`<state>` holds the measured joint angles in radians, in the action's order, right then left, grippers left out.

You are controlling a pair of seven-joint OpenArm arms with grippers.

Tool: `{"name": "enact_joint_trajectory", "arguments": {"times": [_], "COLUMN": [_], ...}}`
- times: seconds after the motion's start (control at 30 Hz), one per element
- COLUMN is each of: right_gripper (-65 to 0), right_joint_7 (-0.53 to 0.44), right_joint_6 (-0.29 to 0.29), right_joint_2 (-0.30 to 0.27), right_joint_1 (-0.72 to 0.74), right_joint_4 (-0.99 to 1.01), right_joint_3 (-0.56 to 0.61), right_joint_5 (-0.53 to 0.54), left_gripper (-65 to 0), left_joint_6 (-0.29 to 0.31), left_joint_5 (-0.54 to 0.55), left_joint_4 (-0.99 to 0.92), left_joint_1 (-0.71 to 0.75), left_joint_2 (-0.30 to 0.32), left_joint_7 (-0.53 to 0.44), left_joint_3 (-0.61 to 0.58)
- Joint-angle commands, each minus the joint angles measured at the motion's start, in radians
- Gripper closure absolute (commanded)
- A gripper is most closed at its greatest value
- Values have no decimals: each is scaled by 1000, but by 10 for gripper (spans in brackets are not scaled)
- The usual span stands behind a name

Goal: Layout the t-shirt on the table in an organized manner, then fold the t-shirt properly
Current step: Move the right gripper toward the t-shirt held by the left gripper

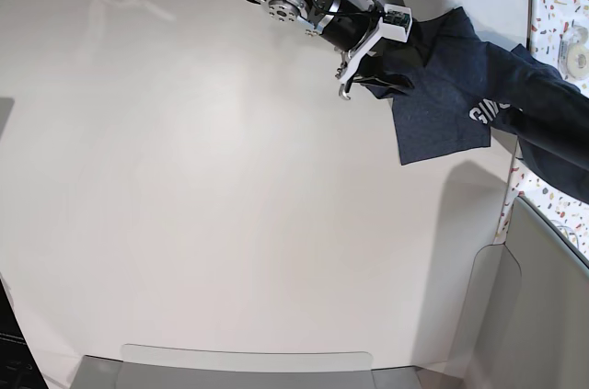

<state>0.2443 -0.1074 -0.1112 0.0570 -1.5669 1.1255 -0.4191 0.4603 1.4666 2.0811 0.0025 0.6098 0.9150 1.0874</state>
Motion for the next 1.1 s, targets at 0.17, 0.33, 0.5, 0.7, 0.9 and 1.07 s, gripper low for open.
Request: {"name": "enact_joint_trajectory", "arguments": {"times": [0.17, 0.33, 0.5, 0.7, 0.9, 1.07], "right_gripper": [-277, -277, -277, -277, -277, -277], "right_joint_7": [65, 80, 82, 83, 80, 80], "right_joint_6": [-140, -145, -145, -143, -143, -143], "right_joint_2": [43, 44, 57, 74, 84, 101], "right_joint_1": [54, 97, 119, 113, 109, 114], "right_joint_4": [12, 52, 78, 66, 64, 64], "right_joint_3": [-2, -5, -9, -9, -8, -8], "right_joint_5": [-16, -16, -16, -17, -17, -17], "left_gripper": [0, 0, 0, 0, 0, 0], "left_joint_6": [-2, -2, -2, -2, -2, -2], "left_joint_5": [17, 17, 17, 17, 17, 17], "left_joint_4": [9, 9, 9, 8, 8, 8], "left_joint_1": [-9, -9, -9, -9, -9, -3], "left_joint_2": [26, 26, 22, 19, 19, 17], "left_joint_7": [-30, -30, -30, -24, -21, -21], "left_joint_3": [4, 4, 9, 7, 6, 6]}}
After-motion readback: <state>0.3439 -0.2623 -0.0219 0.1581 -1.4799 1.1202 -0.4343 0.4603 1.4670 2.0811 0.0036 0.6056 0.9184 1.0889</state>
